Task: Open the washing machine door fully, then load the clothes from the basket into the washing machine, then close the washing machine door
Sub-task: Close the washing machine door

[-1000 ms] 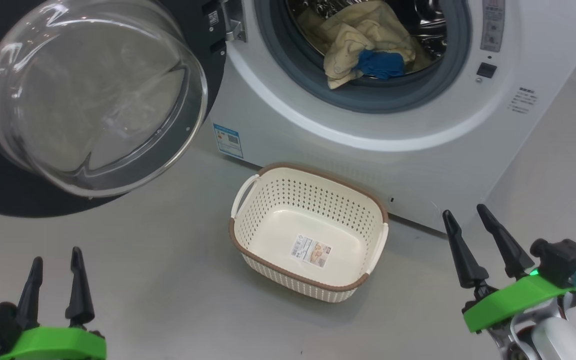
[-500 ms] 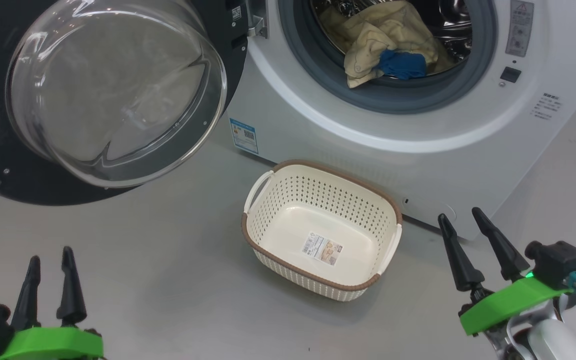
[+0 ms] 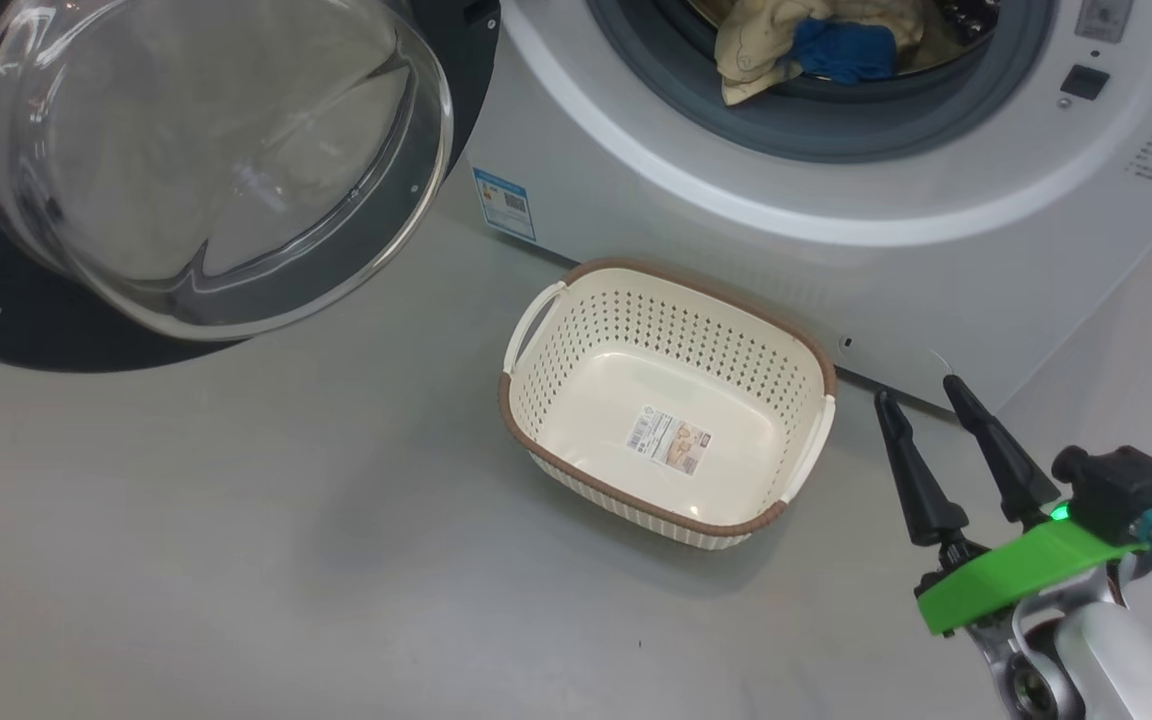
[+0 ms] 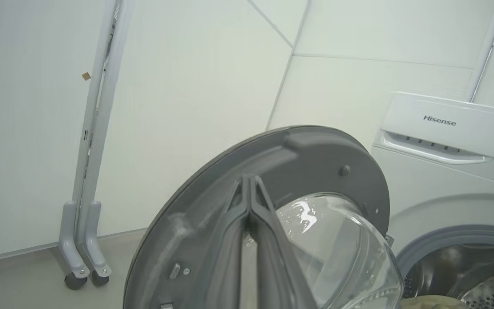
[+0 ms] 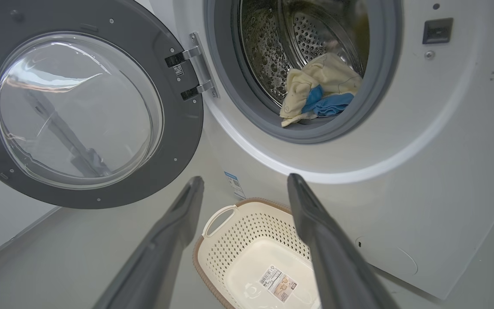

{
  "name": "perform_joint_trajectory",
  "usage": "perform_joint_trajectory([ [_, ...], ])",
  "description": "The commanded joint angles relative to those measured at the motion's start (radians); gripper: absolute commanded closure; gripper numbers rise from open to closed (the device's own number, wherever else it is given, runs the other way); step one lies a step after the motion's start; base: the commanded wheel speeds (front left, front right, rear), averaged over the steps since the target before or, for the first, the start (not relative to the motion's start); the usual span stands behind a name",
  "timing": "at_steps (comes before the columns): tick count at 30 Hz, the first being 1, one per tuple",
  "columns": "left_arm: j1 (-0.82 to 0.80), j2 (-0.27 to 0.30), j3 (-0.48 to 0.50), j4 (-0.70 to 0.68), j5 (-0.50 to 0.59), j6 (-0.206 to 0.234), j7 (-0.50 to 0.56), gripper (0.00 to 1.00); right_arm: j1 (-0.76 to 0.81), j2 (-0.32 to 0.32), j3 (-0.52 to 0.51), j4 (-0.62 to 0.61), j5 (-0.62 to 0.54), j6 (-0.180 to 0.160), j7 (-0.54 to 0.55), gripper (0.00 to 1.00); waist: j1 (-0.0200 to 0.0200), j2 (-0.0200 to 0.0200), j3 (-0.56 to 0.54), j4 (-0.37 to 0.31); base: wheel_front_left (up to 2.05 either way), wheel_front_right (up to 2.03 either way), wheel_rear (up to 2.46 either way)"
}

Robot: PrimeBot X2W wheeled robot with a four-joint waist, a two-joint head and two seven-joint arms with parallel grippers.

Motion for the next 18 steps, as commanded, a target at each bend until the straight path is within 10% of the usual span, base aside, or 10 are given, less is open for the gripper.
perform_joint_trajectory([
  [1,-0.098,0.112,0.060,-0.004,-0.066,0.000,-0.005,1.00,-0.039,-0.022,0.013,-0.033,-0.009,0.000,-0.006,0.00,0.0000,0.0000,0.025,0.003,0.00,0.00,0.00],
  [9,-0.318,0.310,0.028,0.207,-0.322,0.000,0.001,1.00,-0.070,-0.027,0.034,-0.029,-0.013,0.000,-0.006,0.00,0.0000,0.0000,0.081,0.001,0.00,0.00,0.00],
  [18,-0.524,0.410,-0.061,0.440,-0.573,0.000,0.163,1.00,-0.098,-0.043,0.065,-0.032,-0.014,0.000,-0.006,0.00,0.0000,0.0000,0.134,-0.015,0.00,0.00,0.00],
])
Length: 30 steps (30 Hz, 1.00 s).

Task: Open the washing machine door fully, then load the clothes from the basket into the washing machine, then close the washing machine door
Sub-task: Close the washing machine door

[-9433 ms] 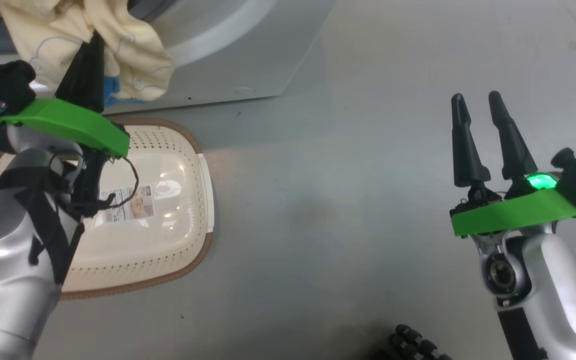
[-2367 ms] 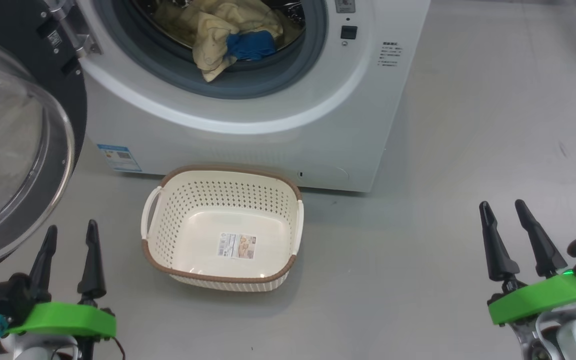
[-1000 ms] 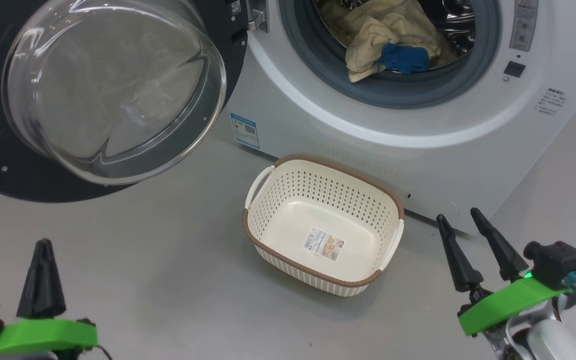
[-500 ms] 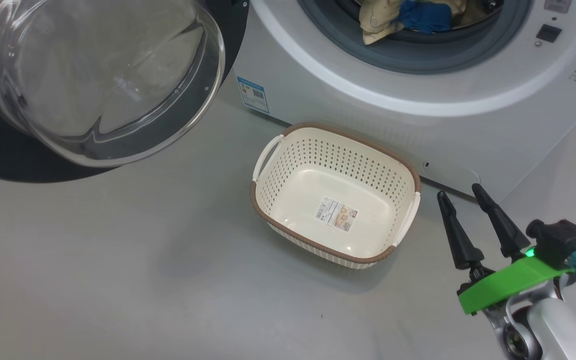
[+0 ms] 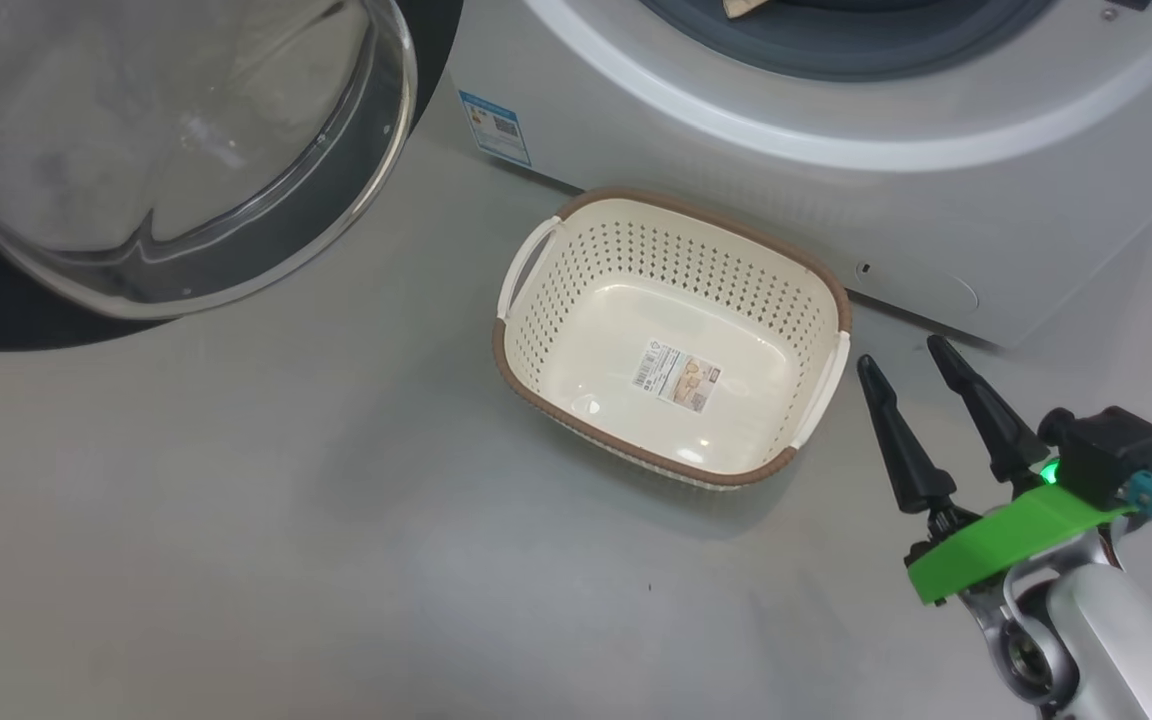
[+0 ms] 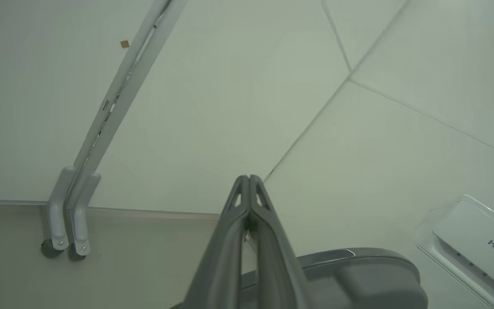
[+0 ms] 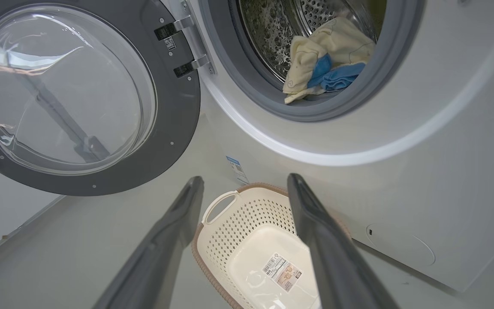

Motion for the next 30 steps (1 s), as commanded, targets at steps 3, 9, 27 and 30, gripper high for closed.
perform_joint_trajectory([
  [3,-0.055,0.109,-0.002,0.043,-0.061,0.000,0.102,1.00,-0.030,-0.023,0.029,-0.034,-0.005,0.000,-0.006,0.00,0.0000,0.0000,0.026,-0.013,0.00,0.00,0.00],
  [9,-0.097,0.153,-0.039,0.135,-0.137,0.000,0.267,1.00,-0.034,-0.035,0.049,-0.036,-0.004,0.000,-0.006,0.00,0.0000,0.0000,0.048,-0.029,0.00,0.00,0.00],
  [27,-0.112,0.136,-0.119,0.156,-0.195,0.000,0.383,1.00,-0.042,-0.049,0.056,-0.049,-0.008,0.000,-0.006,0.00,0.0000,0.0000,0.084,-0.036,0.00,0.00,0.00],
  [30,-0.110,0.137,-0.128,0.153,-0.202,0.000,0.397,1.00,-0.045,-0.051,0.053,-0.048,-0.008,0.000,-0.006,0.00,0.0000,0.0000,0.087,-0.036,0.00,0.00,0.00],
])
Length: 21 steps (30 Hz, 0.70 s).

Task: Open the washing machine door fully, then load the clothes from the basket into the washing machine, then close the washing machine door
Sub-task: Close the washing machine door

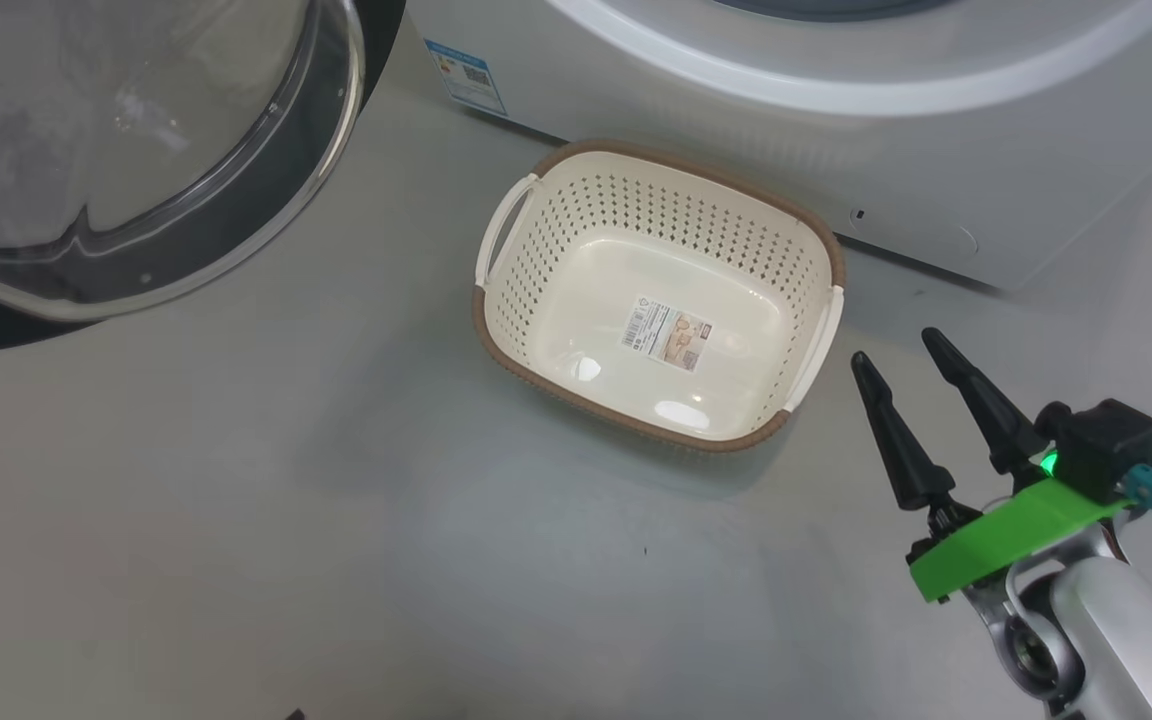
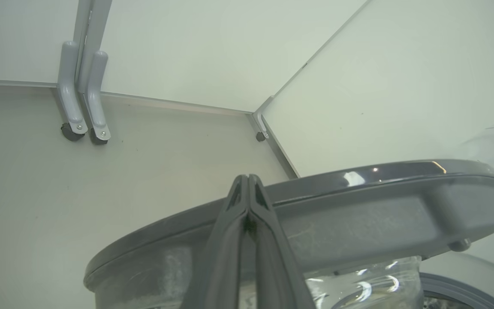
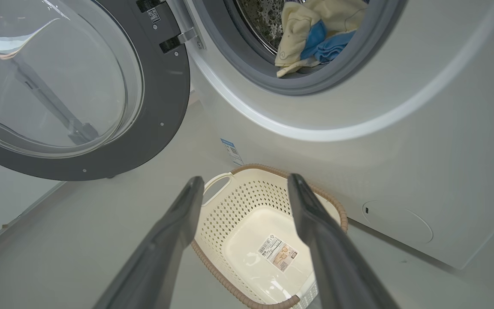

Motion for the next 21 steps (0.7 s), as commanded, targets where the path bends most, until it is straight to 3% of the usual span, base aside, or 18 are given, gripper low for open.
perform_joint_trajectory([
  [1,-0.026,0.069,0.016,-0.025,-0.013,-0.001,0.019,1.00,-0.023,-0.018,0.015,-0.034,-0.008,0.000,-0.006,0.00,-0.0001,0.0000,0.002,-0.001,0.00,0.00,0.00],
  [14,0.006,0.059,-0.013,-0.062,-0.030,-0.001,0.025,1.00,-0.018,-0.021,0.003,-0.040,-0.006,0.000,-0.006,0.00,-0.0001,0.0000,-0.009,-0.017,0.00,0.00,0.00],
  [21,0.019,0.054,-0.045,-0.080,-0.045,-0.001,0.081,1.00,-0.019,-0.014,-0.004,-0.040,-0.009,0.000,-0.006,0.00,-0.0001,0.0000,-0.016,-0.016,0.00,0.00,0.00],
])
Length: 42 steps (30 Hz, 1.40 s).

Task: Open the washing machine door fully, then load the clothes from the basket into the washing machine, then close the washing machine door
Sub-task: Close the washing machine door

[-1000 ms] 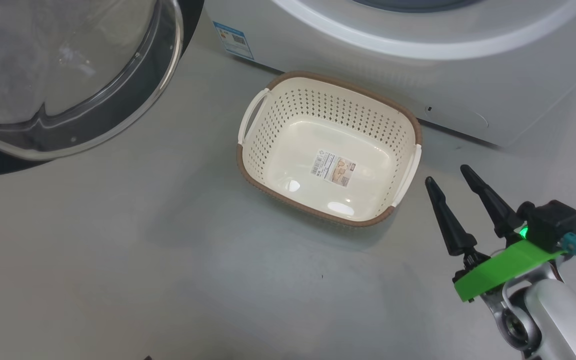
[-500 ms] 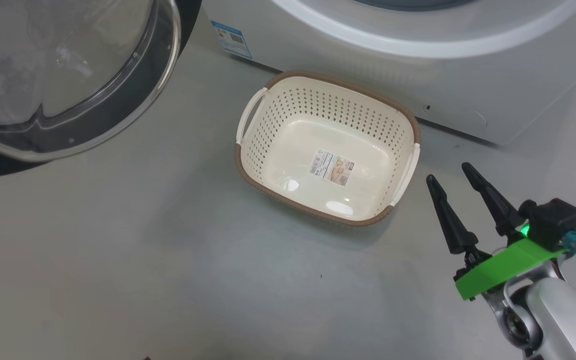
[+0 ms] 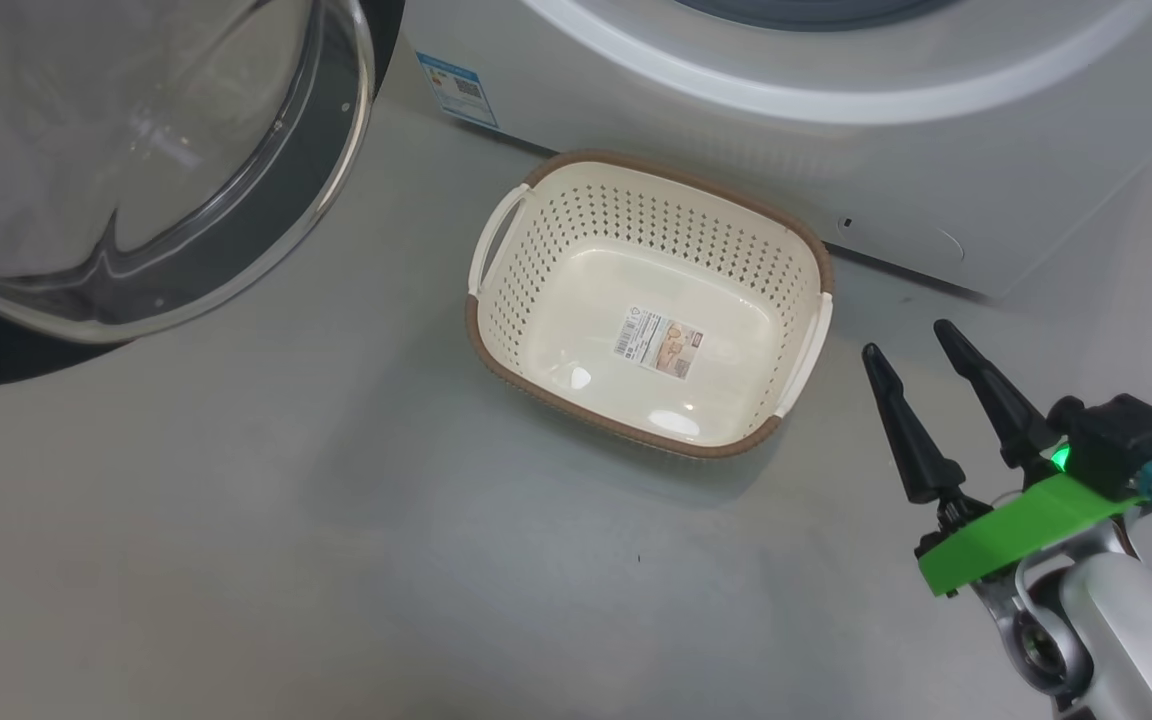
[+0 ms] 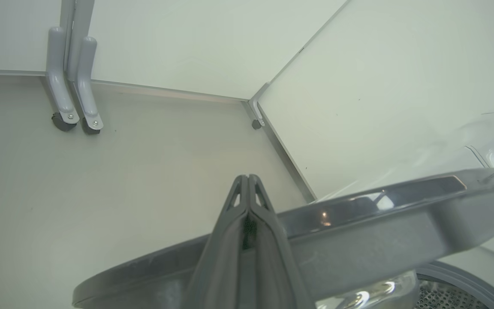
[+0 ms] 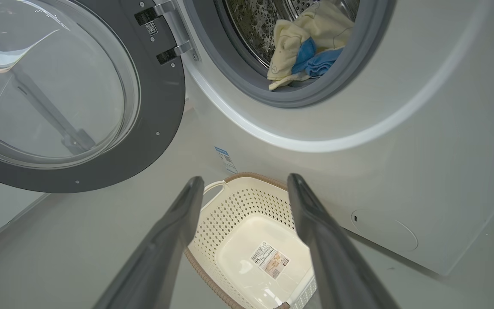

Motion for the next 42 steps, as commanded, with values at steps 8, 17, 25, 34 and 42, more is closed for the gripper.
perform_joint_trajectory([
  [8,0.030,0.038,-0.038,-0.086,-0.022,-0.009,0.098,1.00,-0.016,-0.002,-0.003,-0.030,-0.007,0.000,-0.006,0.00,0.0000,-0.0001,-0.021,0.013,0.00,0.00,0.00],
  [17,0.055,0.053,-0.067,-0.149,-0.047,-0.009,0.192,1.00,-0.008,-0.002,-0.032,-0.029,-0.006,0.000,-0.006,0.00,0.0000,-0.0001,-0.058,0.018,0.00,0.00,0.00],
  [25,0.078,0.062,-0.091,-0.212,-0.078,-0.009,0.299,1.00,0.004,0.004,-0.055,-0.029,-0.006,0.000,-0.006,0.00,0.0000,-0.0001,-0.100,0.018,0.00,0.00,0.00],
  [34,0.095,0.071,-0.106,-0.273,-0.099,-0.009,0.392,1.00,0.026,0.007,-0.072,-0.027,-0.004,0.000,-0.006,0.00,0.0000,-0.0001,-0.144,0.015,0.00,0.00,0.00],
  [42,0.116,0.053,-0.112,-0.375,-0.120,-0.009,0.474,1.00,0.050,0.010,-0.090,-0.028,-0.004,0.000,-0.006,0.00,0.0000,-0.0001,-0.175,0.007,0.00,0.00,0.00],
])
